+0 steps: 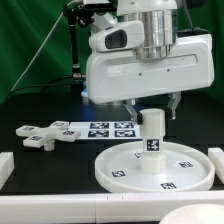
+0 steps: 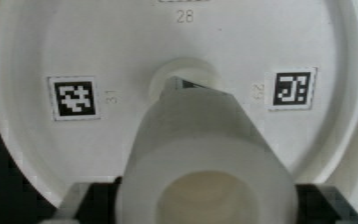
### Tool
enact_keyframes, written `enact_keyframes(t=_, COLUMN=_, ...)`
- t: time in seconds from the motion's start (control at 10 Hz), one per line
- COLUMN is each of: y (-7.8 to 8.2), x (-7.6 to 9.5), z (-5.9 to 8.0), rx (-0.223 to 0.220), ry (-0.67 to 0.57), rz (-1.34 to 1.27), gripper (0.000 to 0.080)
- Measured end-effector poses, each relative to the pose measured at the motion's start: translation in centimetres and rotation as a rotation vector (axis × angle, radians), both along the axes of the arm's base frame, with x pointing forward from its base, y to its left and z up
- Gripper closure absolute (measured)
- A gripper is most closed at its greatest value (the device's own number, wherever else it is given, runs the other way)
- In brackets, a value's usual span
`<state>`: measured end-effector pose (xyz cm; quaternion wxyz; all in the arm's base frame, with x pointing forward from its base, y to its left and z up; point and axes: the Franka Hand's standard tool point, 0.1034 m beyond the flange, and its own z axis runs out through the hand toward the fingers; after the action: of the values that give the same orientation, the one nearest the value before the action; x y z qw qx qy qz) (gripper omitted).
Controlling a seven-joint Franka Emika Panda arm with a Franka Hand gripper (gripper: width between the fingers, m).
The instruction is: Assemble round table
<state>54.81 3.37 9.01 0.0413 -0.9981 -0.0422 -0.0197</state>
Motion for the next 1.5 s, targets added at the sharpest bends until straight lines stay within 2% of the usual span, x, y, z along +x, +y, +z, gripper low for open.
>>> enact_keyframes(t=0.5, y=-0.07, x=0.15, z=-0.11, rx=0.041, ry=0.019, rz=-0.527, gripper=0.0393)
enact_keyframes(t=0.9, y=0.53, x=-0.14, z=-0.29, rx=0.105, ry=0.074, rz=-1.031, gripper=0.0393)
enact_keyframes(t=1.5, y=0.78, x=0.03, z=-0.34, rx=0.167, ry=0.152, rz=-1.545, gripper=0.0392)
